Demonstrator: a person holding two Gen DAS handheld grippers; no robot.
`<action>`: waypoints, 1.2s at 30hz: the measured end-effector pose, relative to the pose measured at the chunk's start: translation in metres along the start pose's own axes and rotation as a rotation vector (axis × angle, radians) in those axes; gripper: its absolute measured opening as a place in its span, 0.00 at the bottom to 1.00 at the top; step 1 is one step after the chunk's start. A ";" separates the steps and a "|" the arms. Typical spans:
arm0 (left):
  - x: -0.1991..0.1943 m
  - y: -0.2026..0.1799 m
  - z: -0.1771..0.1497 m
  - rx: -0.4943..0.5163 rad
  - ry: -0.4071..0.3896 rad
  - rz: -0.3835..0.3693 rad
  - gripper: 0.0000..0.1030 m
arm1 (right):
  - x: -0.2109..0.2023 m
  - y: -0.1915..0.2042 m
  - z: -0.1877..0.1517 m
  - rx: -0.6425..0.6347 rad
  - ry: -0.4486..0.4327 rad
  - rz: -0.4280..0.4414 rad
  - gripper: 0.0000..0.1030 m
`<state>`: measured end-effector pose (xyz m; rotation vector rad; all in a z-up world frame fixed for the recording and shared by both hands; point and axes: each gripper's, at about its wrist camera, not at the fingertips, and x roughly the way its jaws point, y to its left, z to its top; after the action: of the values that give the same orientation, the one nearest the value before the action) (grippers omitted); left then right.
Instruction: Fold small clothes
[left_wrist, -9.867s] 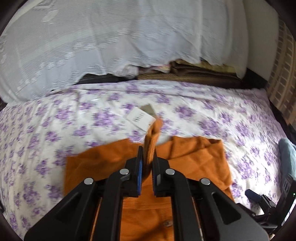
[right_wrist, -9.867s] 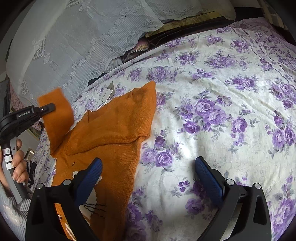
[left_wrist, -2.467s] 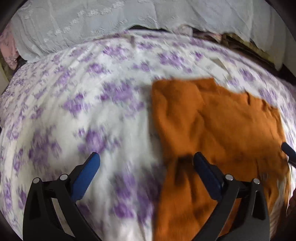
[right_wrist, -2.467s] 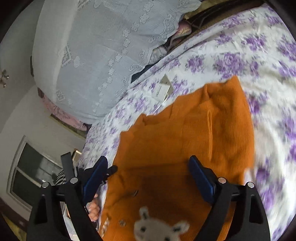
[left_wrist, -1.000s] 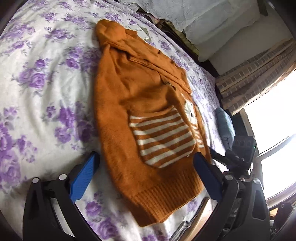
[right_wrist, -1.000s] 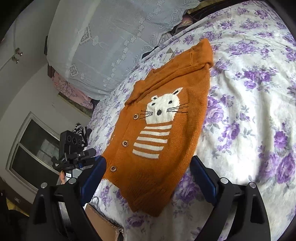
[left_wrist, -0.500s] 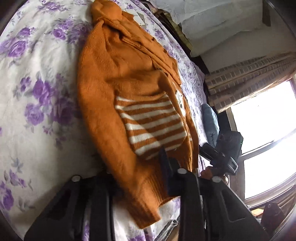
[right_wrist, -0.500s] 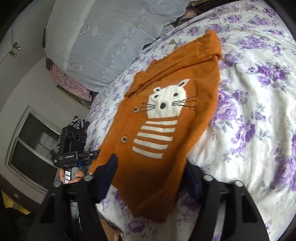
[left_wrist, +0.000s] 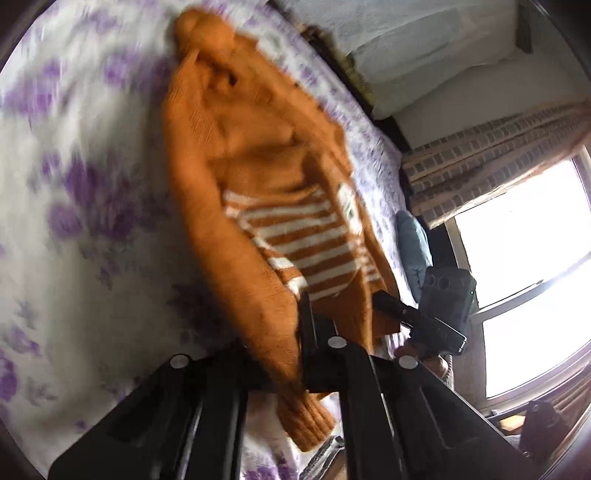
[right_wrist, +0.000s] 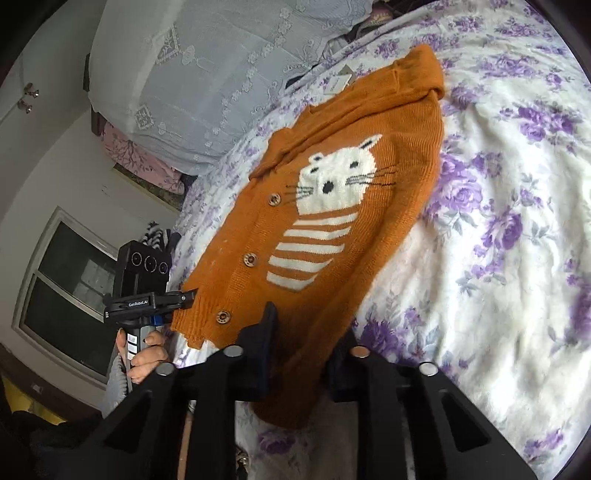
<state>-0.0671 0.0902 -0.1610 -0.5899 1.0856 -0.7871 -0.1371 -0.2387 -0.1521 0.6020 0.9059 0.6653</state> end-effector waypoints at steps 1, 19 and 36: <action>-0.005 -0.003 0.002 0.021 -0.019 0.008 0.05 | -0.005 0.000 0.002 0.002 -0.023 0.007 0.11; -0.035 -0.034 0.065 0.138 -0.127 0.079 0.05 | -0.032 0.022 0.081 -0.043 -0.185 0.074 0.10; -0.008 -0.029 0.147 0.120 -0.161 0.146 0.05 | 0.003 -0.028 0.152 0.087 -0.179 0.072 0.10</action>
<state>0.0600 0.0856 -0.0813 -0.4589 0.9163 -0.6610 0.0010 -0.2834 -0.0995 0.7627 0.7519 0.6282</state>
